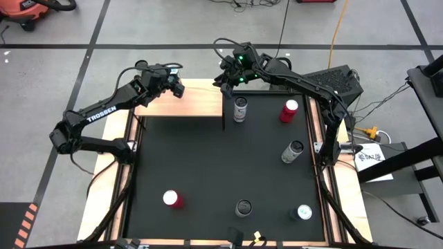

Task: Place canned beverage on shelf
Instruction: Put the top blue soda can on the shelf

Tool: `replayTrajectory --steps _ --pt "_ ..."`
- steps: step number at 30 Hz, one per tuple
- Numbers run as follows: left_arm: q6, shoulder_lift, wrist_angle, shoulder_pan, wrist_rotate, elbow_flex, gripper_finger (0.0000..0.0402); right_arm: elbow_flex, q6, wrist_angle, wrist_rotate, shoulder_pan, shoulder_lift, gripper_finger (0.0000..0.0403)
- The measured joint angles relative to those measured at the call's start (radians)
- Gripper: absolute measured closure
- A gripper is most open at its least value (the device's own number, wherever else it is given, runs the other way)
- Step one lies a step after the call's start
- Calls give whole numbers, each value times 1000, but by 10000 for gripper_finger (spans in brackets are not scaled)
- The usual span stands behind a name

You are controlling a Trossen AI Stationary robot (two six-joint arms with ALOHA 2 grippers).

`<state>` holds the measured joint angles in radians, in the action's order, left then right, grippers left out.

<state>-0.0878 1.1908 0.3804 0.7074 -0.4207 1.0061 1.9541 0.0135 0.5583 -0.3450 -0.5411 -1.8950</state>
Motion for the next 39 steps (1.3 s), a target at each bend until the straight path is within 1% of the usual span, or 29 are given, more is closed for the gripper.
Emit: replayTrajectory --steps 3,9,14,17,19,39 --pt "0 0 0 0 16 1 154 0 -1 0 0 0 0 312" --pt "-1 1 49 -1 58 47 154 0 3 0 1 0 0 312" --pt "-11 1 78 -1 49 58 154 0 0 0 2 0 0 312" --pt "-9 1 99 -1 5 58 154 0 -1 0 3 0 0 312" --pt "-10 1 102 0 -7 58 154 0 -1 0 3 0 0 312" --pt "-9 1 102 0 -6 58 154 0 -2 0 3 0 0 312"
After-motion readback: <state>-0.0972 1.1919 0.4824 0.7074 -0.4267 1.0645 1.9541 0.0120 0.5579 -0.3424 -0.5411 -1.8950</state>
